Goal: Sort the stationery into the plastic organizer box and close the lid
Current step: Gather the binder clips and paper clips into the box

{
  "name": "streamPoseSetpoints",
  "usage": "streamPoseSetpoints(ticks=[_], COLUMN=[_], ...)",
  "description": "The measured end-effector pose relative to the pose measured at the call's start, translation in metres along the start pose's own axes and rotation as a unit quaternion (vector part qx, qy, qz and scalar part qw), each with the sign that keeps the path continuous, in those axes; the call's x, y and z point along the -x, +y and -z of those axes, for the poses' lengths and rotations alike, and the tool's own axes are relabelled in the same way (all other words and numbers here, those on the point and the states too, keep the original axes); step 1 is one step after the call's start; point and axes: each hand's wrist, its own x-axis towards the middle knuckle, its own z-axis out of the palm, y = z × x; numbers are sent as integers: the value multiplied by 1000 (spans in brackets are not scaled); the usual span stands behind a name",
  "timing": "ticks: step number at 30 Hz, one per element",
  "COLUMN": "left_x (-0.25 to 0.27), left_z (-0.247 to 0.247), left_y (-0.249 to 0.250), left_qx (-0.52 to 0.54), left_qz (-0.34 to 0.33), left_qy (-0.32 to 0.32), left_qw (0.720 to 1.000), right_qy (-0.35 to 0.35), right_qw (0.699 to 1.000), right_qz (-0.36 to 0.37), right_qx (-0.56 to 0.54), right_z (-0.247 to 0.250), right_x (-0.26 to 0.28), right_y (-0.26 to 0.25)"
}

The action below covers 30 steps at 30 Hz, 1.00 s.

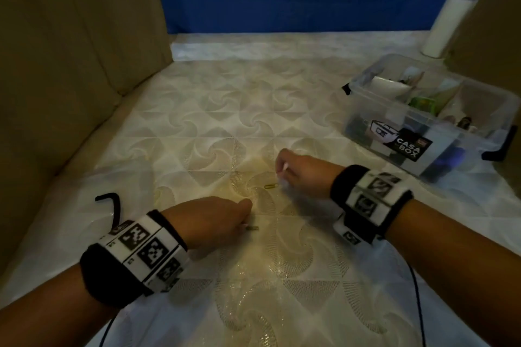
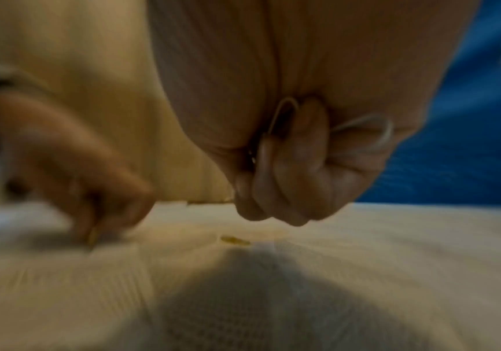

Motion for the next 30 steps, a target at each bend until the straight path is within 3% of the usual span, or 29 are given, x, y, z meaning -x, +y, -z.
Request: streamPoseSetpoints(ticks=[3,6,12,16,19,23,26,30], left_x=[4,6,-4,-14,-17,-19,-23,-26], left_z=[10,20,29,31,31,29,29,32], left_y=[-5,-13,-19,-13,-6,6,17,25], left_qx=[60,91,156,174,188,174,173,173], left_qz=[-1,4,25,40,42,41,35,31], left_qy=[67,155,231,261,262,258,254,247], left_qw=[996,984,960,949,945,950,951,953], right_qy=[-64,-84,-87,-62,-3,147,111,23], right_qw=[983,967,958,975,980,932,922,897], right_qz=[-13,-24,-35,-67,-60,-176,-239,-262], right_qx=[171,240,272,204,192,280,283,356], right_z=[-13,-17,-18,-7,34,133,189,208], right_x=[-12,-21,-26,-16,-1,15,4,-41], right_y=[-15,-22,-26,-15,6,22,33,68])
